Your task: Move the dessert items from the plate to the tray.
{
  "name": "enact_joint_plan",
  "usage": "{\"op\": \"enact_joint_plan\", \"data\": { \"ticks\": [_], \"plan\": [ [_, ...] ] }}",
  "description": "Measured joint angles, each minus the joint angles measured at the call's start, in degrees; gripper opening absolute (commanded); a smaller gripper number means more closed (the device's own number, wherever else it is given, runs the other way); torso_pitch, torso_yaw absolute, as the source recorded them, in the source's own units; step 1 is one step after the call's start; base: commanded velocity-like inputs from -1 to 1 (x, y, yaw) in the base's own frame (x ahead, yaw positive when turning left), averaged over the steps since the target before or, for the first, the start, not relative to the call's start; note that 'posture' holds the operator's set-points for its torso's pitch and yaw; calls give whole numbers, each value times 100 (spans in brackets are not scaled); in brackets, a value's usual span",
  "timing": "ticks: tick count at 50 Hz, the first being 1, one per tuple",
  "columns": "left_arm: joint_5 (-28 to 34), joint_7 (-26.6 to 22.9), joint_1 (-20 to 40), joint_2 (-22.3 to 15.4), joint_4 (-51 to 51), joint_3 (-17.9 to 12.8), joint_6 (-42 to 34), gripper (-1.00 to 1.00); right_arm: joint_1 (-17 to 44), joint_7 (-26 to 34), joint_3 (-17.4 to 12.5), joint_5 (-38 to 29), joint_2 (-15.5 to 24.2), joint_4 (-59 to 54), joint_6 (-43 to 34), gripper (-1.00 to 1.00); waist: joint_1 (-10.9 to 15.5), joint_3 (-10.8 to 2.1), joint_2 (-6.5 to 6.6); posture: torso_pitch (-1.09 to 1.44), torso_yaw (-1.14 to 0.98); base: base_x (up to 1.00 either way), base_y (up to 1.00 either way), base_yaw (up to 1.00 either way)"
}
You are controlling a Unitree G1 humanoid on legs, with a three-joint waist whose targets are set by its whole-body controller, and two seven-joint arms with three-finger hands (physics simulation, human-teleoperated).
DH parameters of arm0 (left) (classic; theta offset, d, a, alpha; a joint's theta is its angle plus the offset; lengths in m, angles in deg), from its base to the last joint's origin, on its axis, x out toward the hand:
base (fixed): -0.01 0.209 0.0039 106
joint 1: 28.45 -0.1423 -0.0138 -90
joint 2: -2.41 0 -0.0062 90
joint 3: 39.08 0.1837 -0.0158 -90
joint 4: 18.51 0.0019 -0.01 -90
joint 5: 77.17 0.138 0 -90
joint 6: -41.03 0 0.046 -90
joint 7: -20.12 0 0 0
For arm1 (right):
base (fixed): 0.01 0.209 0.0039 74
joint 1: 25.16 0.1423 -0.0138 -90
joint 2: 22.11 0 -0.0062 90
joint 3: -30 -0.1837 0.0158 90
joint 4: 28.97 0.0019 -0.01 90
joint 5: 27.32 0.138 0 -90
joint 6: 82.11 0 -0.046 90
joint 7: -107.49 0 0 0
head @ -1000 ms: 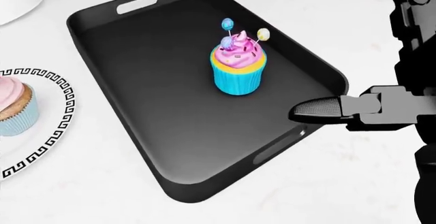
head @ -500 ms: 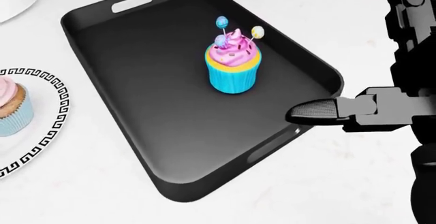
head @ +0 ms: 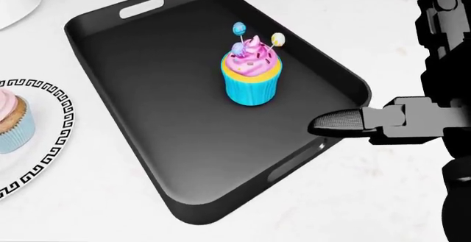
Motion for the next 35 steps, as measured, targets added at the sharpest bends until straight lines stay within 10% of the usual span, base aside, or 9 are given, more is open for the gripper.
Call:
{"op": "enact_joint_plan", "data": {
  "ticks": [35],
  "plan": [
    [84, 50, -193, 235, 107, 53, 229, 53, 47, 24, -2, 13, 11, 46, -75, 100, 10, -4, -20, 0, 0, 0, 0, 0]
  ]
}}
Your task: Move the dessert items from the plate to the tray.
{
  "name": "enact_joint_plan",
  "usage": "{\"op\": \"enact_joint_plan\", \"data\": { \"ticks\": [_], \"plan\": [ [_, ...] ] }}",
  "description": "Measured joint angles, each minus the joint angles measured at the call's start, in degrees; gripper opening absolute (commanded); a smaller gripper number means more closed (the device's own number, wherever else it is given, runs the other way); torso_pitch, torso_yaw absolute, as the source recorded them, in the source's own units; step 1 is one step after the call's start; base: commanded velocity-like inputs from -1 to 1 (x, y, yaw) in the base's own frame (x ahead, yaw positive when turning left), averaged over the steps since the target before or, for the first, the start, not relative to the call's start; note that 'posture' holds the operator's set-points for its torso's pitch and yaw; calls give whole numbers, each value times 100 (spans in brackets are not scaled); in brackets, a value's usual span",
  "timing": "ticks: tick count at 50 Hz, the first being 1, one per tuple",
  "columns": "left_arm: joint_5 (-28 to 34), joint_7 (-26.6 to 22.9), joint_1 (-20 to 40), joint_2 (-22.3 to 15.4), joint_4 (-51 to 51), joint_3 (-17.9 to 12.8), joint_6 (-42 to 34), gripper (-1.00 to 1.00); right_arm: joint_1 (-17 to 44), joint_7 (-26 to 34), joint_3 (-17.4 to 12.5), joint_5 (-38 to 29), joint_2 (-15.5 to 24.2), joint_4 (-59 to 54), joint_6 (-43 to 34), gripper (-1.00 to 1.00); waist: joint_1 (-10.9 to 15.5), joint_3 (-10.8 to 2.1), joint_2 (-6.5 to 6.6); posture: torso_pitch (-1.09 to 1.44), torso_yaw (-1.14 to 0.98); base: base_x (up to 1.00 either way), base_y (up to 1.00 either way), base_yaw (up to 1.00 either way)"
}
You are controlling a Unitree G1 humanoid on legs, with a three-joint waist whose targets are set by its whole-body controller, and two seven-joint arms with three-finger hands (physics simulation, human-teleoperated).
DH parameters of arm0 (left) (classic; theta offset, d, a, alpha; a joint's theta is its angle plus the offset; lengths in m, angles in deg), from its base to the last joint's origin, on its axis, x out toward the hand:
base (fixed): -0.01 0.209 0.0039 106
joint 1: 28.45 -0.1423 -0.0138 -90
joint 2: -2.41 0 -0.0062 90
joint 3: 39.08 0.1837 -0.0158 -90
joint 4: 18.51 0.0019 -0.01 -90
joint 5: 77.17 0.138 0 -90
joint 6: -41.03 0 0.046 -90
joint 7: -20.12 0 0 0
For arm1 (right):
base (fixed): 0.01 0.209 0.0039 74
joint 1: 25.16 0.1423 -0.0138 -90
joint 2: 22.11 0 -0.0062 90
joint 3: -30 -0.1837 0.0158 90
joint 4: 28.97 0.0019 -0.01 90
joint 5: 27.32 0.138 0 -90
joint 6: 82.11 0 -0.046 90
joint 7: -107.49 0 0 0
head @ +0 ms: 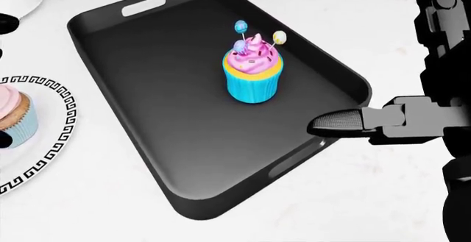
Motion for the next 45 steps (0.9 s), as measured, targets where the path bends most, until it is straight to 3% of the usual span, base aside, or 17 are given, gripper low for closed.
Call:
{"op": "enact_joint_plan", "data": {
  "ticks": [17, 25, 45],
  "plan": [
    [152, -62, -167, 73, 2, -39, 86, 49, -45, -4, -4, 2, 1, 65, -26, 100, -1, 1, -2, 0, 0, 0, 0, 0],
    [192, -91, -155, 78, -104, -41, 54, 25, -36, 2, 24, -11, -14, 77, -45, 100, 0, -7, -9, 0, 0, 0, 0, 0],
    [353, -188, -148, 77, -170, -35, 106, 15, 91, -20, -34, 68, 59, 120, -148, 100, -2, -11, 1, 0, 0, 0, 0, 0]
  ]
}}
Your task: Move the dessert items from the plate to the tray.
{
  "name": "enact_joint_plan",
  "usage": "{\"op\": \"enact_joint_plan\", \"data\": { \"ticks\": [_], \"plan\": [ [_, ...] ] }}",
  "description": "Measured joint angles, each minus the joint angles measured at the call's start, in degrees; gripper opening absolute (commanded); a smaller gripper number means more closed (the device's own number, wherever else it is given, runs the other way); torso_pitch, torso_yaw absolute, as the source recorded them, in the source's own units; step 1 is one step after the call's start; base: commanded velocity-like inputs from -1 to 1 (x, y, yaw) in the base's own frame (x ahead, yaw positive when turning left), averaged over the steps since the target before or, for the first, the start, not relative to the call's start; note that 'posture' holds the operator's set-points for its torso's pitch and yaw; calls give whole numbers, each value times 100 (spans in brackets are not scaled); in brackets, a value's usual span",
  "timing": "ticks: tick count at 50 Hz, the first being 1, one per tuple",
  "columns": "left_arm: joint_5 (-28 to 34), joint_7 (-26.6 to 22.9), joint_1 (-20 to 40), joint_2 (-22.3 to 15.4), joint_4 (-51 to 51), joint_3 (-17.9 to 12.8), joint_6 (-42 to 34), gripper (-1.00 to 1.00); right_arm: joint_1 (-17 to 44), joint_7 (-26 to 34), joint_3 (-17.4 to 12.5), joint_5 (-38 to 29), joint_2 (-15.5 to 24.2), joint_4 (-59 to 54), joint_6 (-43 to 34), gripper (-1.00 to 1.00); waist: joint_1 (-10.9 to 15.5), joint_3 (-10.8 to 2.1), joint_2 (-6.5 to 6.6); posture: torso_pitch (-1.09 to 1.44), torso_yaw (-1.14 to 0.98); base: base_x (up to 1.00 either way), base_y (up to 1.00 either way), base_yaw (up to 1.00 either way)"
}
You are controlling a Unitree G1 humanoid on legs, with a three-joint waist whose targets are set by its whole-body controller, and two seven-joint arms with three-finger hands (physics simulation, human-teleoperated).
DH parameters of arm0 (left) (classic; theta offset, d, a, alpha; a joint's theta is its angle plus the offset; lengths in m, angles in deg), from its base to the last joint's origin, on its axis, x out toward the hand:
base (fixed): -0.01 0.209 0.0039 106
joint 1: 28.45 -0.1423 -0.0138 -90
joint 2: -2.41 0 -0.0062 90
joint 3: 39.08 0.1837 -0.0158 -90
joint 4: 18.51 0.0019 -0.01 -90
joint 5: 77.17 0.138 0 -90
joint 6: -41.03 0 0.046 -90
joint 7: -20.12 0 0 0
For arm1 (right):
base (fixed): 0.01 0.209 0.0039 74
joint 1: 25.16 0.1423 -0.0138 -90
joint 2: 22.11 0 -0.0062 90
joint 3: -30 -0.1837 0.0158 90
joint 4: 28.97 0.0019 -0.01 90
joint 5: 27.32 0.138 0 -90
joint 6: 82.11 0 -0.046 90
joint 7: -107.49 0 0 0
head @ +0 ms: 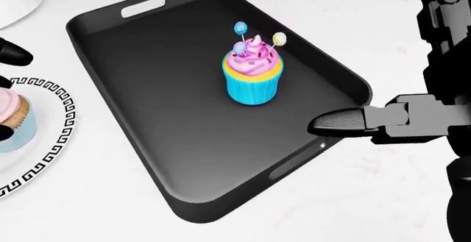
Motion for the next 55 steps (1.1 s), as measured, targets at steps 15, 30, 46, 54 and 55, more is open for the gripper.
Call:
{"op": "enact_joint_plan", "data": {
  "ticks": [15, 30, 46, 54, 55],
  "plan": [
    [-29, 228, -32, -57, 213, -87, 301, -32, 0, -47, 0, 28, 9, 80, -76, 100, -7, 0, 9, 0, 0, 0, 0, 0],
    [53, 292, 106, -27, 272, 33, 287, -55, -14, -43, -37, 47, 23, 122, -103, 100, 1, 14, -3, 0, 0, 0, 0, 0],
    [226, 385, 1363, -200, 671, 528, 51, -76, -13, -67, -72, 96, 56, 97, -90, 100, 22, 38, -51, 0, 0, 0, 0, 0],
    [423, 509, 2865, 200, 1877, 1123, 352, -80, -81, -25, 14, 34, -2, 78, -4, 100, 35, 40, -77, 0, 0, 0, 0, 0],
    [447, 547, 3029, 253, 2088, 1171, 433, -80, -85, -25, 23, 20, -13, 71, 9, 100, 28, 40, -80, 0, 0, 0, 0, 0]
  ]
}}
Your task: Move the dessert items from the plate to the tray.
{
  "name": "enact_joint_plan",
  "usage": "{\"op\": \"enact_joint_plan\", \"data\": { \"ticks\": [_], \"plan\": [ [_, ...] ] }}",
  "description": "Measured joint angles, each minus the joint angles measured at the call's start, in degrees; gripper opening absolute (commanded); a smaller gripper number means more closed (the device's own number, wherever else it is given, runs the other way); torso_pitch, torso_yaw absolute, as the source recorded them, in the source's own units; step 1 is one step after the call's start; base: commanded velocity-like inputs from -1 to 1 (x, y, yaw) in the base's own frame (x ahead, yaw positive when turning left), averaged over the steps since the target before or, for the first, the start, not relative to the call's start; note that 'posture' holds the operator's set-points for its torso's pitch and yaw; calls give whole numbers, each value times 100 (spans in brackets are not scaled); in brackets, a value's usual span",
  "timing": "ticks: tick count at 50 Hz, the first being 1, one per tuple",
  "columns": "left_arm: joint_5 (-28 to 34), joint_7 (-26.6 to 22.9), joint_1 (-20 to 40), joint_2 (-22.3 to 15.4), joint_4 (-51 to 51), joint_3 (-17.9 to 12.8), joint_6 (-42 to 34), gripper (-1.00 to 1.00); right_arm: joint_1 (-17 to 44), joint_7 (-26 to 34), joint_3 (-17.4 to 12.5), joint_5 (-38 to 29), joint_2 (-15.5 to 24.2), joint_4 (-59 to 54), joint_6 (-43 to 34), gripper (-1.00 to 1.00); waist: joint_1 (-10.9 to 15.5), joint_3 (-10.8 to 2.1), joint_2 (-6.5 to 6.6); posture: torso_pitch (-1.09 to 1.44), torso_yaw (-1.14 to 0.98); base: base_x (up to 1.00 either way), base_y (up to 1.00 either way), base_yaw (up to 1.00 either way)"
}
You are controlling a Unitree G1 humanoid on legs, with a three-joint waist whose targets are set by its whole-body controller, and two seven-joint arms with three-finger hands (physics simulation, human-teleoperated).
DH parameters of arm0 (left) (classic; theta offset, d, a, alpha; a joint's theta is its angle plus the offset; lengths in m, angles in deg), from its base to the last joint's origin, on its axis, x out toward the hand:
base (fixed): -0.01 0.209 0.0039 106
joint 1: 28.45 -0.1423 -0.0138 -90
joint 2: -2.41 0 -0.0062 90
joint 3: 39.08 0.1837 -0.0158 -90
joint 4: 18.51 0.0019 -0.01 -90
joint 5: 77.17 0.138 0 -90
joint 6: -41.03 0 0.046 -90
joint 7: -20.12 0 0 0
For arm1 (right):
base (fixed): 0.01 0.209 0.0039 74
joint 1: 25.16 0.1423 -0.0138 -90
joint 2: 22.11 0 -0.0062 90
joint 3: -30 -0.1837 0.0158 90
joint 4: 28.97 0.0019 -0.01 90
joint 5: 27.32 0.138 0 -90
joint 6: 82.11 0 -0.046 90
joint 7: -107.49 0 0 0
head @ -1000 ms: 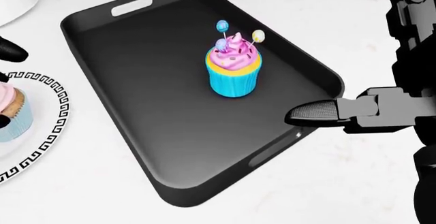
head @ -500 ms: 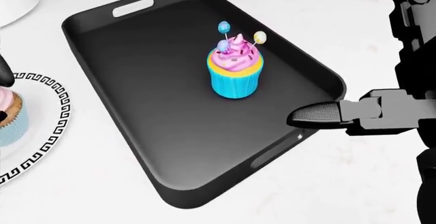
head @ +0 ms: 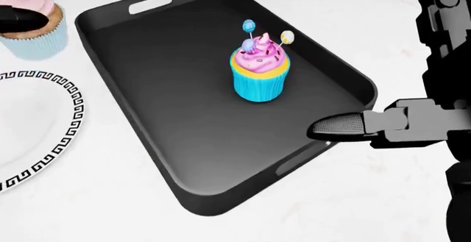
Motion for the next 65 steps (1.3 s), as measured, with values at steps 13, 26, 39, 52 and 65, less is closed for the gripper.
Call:
{"op": "enact_joint_plan", "data": {
  "ticks": [13, 26, 39, 52, 65],
  "plan": [
    [273, 617, 1768, 1005, 2837, 550, 1391, -81, -61, 18, 68, -87, -81, 7, 62, 100, -1, 5, -73, 0, 0, 0, 0, 0],
    [347, 999, 1963, 1853, 3700, 778, 1999, -82, 19, -27, -22, 1, -35, 181, -136, 100, -12, -24, -93, 0, 0, 0, 0, 0],
    [567, 1250, 1524, 2184, 3958, 900, 2266, -81, -180, 2, -57, 5, -64, 180, -8, 100, -18, -34, -109, 0, 0, 0, 0, 0],
    [641, 1422, 1166, 2173, 3815, 871, 2386, -55, -185, -14, -47, 28, -53, 235, -23, 100, -32, -67, -99, 0, 0, 0, 0, 0],
    [703, 1309, 1130, 2147, 3746, 878, 2290, 100, -163, 35, -62, 7, -53, 187, -9, 100, -18, -56, -93, 0, 0, 0, 0, 0]
  ]
}}
